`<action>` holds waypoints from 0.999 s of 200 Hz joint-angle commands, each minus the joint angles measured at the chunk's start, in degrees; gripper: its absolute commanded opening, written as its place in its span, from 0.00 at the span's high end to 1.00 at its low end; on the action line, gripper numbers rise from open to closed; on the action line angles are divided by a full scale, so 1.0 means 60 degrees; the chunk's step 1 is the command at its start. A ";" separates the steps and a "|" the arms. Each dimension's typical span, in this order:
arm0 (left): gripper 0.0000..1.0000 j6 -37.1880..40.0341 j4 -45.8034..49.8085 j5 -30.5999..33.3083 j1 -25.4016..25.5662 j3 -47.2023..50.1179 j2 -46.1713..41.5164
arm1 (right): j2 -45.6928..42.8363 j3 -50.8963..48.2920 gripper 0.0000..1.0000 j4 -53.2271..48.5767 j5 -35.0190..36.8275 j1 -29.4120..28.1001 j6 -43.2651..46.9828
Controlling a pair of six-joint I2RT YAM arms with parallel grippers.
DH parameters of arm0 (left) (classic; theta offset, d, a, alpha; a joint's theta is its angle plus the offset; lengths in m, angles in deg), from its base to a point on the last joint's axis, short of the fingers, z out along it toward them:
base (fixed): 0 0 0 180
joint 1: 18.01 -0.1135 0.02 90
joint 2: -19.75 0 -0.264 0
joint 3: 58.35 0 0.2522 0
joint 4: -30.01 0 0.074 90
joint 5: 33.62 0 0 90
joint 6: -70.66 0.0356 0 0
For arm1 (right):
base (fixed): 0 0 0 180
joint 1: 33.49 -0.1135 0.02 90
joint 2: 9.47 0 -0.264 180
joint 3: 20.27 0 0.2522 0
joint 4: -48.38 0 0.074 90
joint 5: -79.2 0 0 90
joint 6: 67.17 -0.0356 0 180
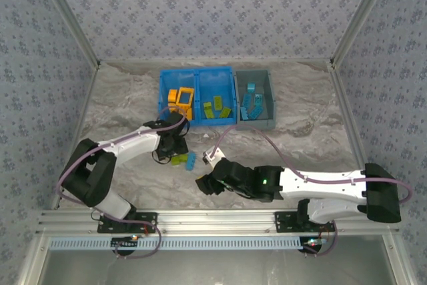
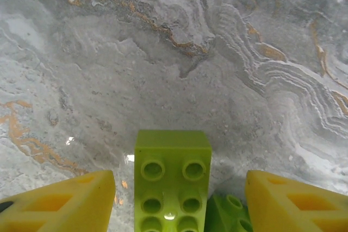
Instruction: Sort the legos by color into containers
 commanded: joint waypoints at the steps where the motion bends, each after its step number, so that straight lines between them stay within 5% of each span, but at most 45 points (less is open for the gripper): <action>1: 0.39 0.0093 -0.0139 0.0234 -0.0048 -0.0061 0.0220 | 0.0062 0.0297 0.34 0.0018 0.0311 -0.0074 -0.0192; 75: 0.71 0.0049 -0.0199 0.0791 -0.0034 0.0341 -0.0292 | 0.0020 0.0342 0.35 -0.0093 0.0462 -0.0074 -0.0292; 115: 0.72 0.0357 0.0867 0.1621 0.0185 -0.0264 -0.1220 | -0.0402 0.0522 0.36 -0.0563 0.1052 -0.0017 -0.0349; 149: 0.72 0.0929 0.2108 0.1904 0.0671 -0.2183 -0.1763 | -0.1432 0.1061 0.37 -0.1624 0.3040 0.0318 -0.0668; 200: 0.72 0.1938 0.2348 0.1341 0.1307 -0.5748 -0.0111 | -0.1939 0.2005 0.35 -0.1534 0.4877 0.1181 0.0236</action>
